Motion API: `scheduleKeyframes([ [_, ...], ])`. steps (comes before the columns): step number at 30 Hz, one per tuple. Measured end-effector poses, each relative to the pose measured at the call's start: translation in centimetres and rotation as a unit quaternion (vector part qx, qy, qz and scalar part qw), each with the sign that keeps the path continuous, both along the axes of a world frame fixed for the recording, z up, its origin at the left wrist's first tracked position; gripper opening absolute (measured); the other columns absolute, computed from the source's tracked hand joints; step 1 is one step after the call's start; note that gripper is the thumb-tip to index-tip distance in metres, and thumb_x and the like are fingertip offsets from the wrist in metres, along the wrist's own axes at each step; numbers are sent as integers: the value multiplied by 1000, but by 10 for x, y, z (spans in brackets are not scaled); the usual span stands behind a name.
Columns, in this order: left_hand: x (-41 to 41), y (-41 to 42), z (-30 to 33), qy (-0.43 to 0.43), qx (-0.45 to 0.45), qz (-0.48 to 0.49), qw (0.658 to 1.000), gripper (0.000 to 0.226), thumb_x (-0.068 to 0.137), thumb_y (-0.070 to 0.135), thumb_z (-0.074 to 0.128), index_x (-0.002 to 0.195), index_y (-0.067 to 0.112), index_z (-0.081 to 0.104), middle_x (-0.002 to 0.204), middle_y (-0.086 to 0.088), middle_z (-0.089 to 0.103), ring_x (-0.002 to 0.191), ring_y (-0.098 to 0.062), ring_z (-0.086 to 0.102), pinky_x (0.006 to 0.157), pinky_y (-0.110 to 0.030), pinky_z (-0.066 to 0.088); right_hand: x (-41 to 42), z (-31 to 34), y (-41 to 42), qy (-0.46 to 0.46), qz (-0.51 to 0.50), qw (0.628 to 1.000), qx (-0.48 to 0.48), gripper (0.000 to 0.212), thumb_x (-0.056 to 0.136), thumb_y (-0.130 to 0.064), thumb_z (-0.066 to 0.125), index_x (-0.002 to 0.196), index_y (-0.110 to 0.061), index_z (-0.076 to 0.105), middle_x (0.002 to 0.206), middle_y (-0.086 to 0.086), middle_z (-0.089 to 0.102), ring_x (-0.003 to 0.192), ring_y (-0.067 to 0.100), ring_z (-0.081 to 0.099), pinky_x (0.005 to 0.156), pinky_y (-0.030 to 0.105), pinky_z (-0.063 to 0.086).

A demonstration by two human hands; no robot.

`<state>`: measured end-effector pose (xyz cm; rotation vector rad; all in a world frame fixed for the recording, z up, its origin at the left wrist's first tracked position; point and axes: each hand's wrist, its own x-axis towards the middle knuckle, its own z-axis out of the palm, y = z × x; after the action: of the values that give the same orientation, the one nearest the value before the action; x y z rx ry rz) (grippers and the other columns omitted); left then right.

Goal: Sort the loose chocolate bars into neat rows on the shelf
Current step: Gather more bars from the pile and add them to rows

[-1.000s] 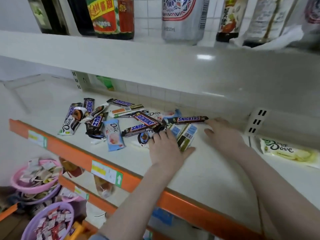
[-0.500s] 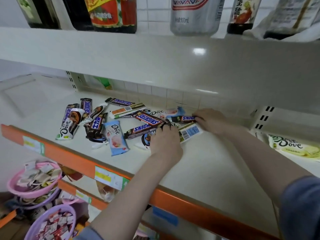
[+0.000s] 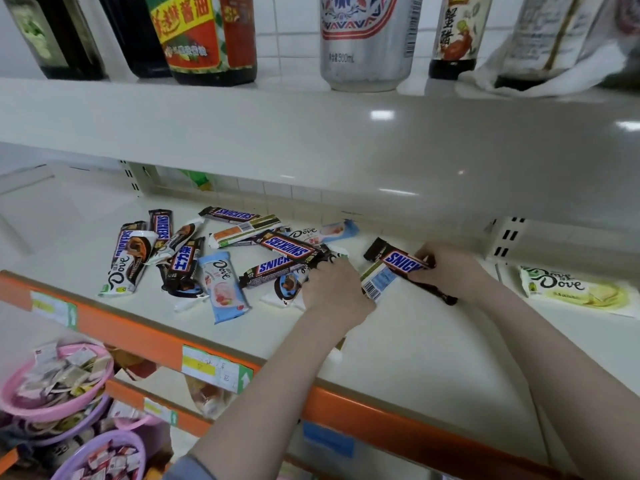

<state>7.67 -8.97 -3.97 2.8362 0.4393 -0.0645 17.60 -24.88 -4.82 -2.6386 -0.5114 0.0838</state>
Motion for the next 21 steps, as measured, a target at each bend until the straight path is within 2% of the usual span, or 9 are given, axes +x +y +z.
scheduleKeyframes([
  [3, -2, 0, 0, 5, -58, -31, 998, 37, 75, 38, 66, 92, 13, 45, 99, -5, 48, 96, -22, 48, 73, -30, 42, -14, 0, -9, 9, -9, 1000, 27, 22, 79, -22, 65, 98, -17, 56, 67, -5, 57, 46, 24, 59, 40, 28, 45],
  [4, -4, -3, -1, 0, -77, -38, 996, 32, 76, 35, 65, 80, 16, 40, 92, -2, 44, 91, -20, 45, 70, -29, 40, -18, 0, -12, 13, -8, 999, 32, 23, 78, -20, 65, 99, -16, 57, 68, -5, 59, 49, 25, 61, 42, 28, 46],
  [6, -9, -12, -3, -9, -98, -47, 994, 38, 77, 32, 64, 68, 21, 29, 78, 4, 36, 84, -18, 40, 67, -29, 36, -27, 3, -18, 23, -11, 999, 28, 27, 77, -17, 65, 104, -16, 60, 73, -4, 62, 61, 23, 65, 50, 28, 49],
  [9, -13, -20, -5, -29, -88, -53, 994, 35, 79, 30, 62, 73, 18, 30, 71, 7, 34, 81, -21, 45, 66, -29, 36, -42, 5, -27, 33, -26, 999, 15, 30, 77, -19, 64, 106, -20, 61, 84, -1, 64, 67, 16, 64, 55, 25, 50],
  [13, -16, -18, -1, -52, -103, -33, 993, 26, 83, 24, 56, 90, 12, 35, 83, -2, 47, 93, -30, 57, 67, -29, 38, -69, 0, -42, 23, -56, 998, 36, 28, 78, -21, 62, 105, -24, 64, 91, 0, 67, 76, 17, 62, 64, 28, 50],
  [14, -17, -17, 0, -51, -133, -23, 990, 24, 82, 21, 55, 91, 10, 36, 85, -5, 53, 89, -31, 59, 65, -29, 39, -76, -1, -46, 20, -65, 997, 46, 26, 78, -21, 61, 104, -24, 65, 89, -1, 66, 76, 16, 62, 64, 28, 50],
  [16, -21, -15, 5, -36, -243, 1, 969, 19, 80, 13, 53, 91, 9, 38, 84, -12, 63, 67, -27, 60, 53, -27, 44, -89, -2, -55, 18, -89, 994, 64, 23, 79, -21, 61, 101, -25, 66, 79, -6, 62, 67, 11, 60, 56, 23, 46],
  [18, -29, -12, 9, -27, -345, 17, 938, 17, 79, 6, 52, 90, 11, 40, 73, -11, 61, 53, -19, 54, 45, -24, 43, -103, -1, -63, 7, -110, 991, 81, 20, 79, -22, 61, 98, -26, 65, 70, -12, 56, 59, 3, 56, 48, 17, 39],
  [21, -44, -12, 15, -35, -467, 23, 883, 14, 76, -2, 53, 86, 7, 50, 59, -7, 52, 46, -16, 47, 43, -22, 39, -125, 6, -73, -23, -134, 985, 111, 13, 79, -24, 62, 90, -31, 64, 64, -18, 55, 53, 3, 55, 42, 14, 35],
])
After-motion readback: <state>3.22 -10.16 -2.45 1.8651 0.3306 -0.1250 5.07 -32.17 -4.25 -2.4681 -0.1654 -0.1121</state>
